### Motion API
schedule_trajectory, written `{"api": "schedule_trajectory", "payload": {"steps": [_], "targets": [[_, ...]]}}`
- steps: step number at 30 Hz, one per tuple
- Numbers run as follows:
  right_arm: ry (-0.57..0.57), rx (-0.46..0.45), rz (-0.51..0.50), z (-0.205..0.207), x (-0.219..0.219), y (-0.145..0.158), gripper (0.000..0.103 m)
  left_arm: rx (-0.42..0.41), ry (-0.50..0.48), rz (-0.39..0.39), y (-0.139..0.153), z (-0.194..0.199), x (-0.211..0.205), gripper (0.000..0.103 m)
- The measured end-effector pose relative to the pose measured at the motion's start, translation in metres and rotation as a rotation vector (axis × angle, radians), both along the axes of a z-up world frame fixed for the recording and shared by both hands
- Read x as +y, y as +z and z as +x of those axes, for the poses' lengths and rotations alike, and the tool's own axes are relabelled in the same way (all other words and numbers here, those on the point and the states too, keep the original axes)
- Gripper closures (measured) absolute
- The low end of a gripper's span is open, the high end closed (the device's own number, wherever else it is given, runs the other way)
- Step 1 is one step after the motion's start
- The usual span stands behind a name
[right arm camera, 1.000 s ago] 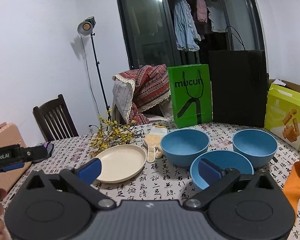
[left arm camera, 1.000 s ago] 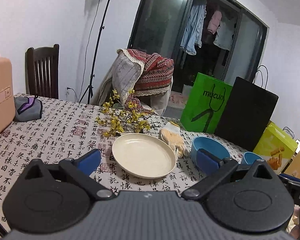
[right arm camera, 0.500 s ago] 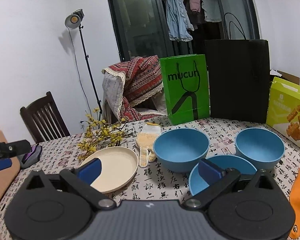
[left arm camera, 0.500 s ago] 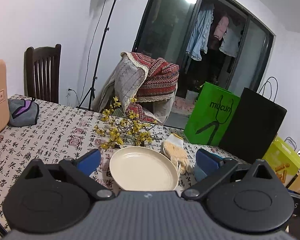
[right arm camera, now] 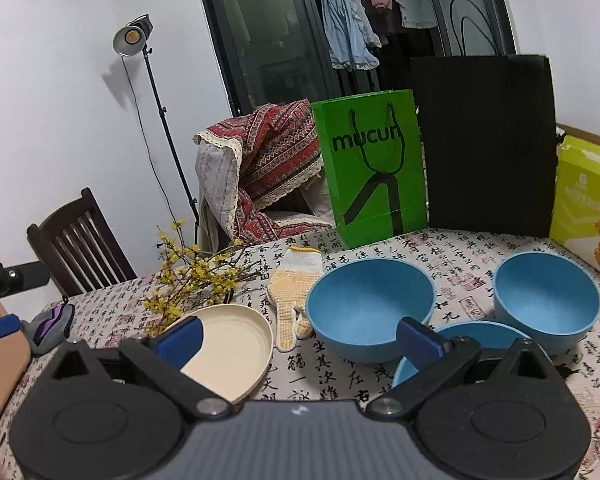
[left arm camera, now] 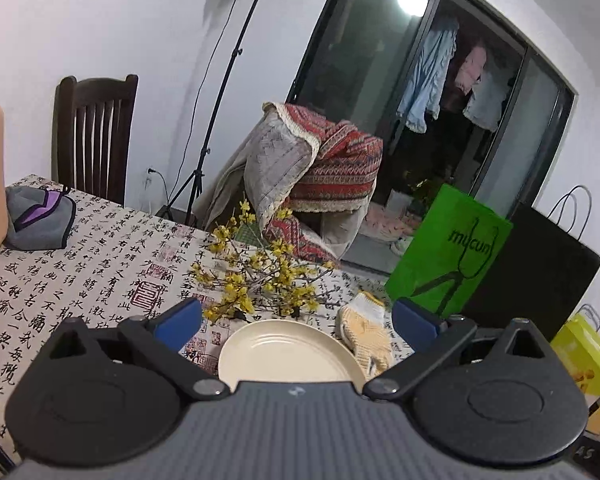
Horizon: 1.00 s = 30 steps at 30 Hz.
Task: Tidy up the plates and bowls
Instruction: 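Move both open grippers toward the smaller cream plate by the flower sprig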
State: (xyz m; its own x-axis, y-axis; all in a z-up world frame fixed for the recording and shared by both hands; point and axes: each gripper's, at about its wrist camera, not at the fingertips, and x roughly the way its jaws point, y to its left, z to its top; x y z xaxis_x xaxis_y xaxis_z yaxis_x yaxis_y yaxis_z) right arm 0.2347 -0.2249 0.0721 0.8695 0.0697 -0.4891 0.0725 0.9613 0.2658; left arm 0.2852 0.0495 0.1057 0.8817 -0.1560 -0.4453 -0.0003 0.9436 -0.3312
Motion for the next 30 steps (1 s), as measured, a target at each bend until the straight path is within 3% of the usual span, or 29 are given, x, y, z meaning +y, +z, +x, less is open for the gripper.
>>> {"api": "schedule_trajectory", "payload": {"steps": [13, 20, 25, 30], "targets": [[-0.025, 0.046, 0.011, 0.046, 0.022, -0.02, 0.0, 0.125, -0.046, 0.079, -0.046, 0.063, 0.019, 0.0], [-0.039, 0.089, 0.02, 0.069, 0.044, -0.038, 0.0, 0.132, -0.049, 0.061, -0.053, 0.073, 0.028, 0.0], [-0.049, 0.112, -0.002, 0.084, 0.057, -0.048, 0.0, 0.106, 0.003, 0.072, -0.058, 0.078, 0.034, 0.0], [-0.044, 0.139, -0.016, 0.095, 0.067, -0.061, 0.0, 0.1, 0.032, 0.035, -0.066, 0.087, 0.043, 0.0]]}}
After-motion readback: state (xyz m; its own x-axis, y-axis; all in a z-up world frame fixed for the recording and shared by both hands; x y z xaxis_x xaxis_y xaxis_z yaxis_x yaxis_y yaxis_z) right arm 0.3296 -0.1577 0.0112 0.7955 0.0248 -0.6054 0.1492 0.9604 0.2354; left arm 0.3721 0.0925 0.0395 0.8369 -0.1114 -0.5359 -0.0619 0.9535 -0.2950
